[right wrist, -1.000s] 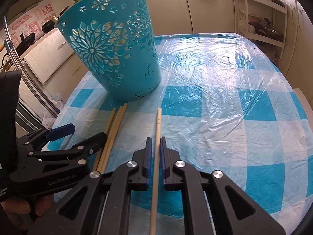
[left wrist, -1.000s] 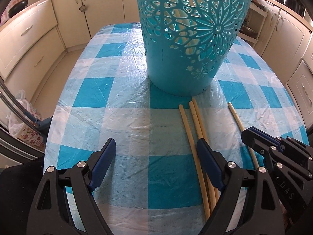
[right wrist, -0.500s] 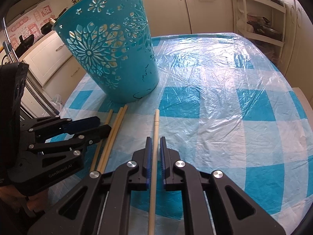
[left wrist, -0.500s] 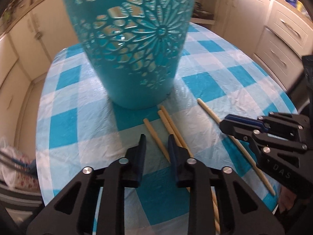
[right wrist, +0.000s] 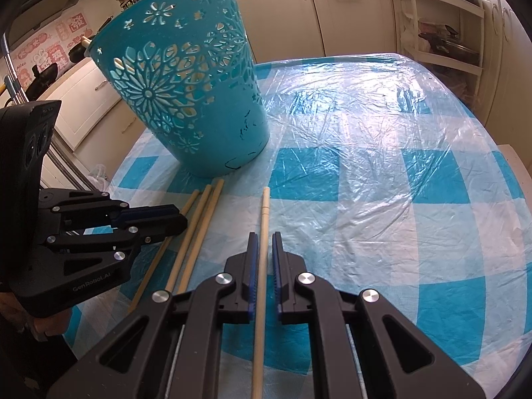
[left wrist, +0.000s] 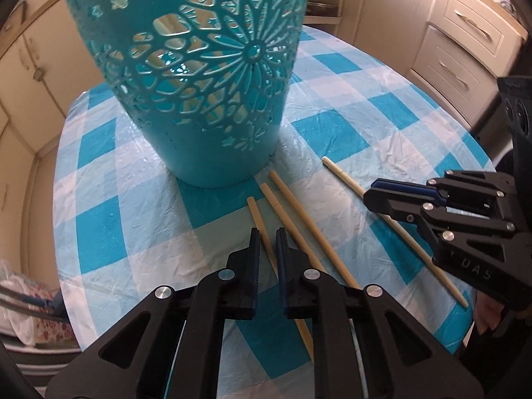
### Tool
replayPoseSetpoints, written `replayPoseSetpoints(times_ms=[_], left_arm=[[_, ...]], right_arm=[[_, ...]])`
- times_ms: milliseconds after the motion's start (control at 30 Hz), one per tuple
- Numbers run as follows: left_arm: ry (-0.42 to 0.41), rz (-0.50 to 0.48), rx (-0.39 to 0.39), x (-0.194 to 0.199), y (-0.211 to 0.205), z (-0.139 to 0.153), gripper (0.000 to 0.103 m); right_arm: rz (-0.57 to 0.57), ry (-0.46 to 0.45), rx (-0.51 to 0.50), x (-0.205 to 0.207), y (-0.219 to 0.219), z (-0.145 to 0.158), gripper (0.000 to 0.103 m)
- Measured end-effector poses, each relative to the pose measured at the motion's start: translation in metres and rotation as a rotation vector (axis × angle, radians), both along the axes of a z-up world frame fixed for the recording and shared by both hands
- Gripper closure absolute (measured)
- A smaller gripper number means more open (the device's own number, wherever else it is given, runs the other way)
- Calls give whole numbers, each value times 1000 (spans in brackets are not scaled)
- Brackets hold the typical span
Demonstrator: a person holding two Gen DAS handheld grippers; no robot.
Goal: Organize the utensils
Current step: 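Close the left gripper on one stick from the bundle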
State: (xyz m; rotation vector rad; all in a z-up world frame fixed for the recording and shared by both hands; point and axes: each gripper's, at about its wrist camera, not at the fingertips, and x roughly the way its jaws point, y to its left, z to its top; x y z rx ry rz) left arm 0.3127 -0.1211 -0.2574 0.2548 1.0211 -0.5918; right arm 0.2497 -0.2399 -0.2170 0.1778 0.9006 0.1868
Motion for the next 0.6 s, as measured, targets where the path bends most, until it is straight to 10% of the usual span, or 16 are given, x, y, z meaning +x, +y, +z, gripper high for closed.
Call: replayPoseSetpoints(times_ms=[600], left_arm=[[-10, 181, 14, -4, -6, -1, 97]], right_arm=[[50, -23, -124, 4, 13, 0, 94]])
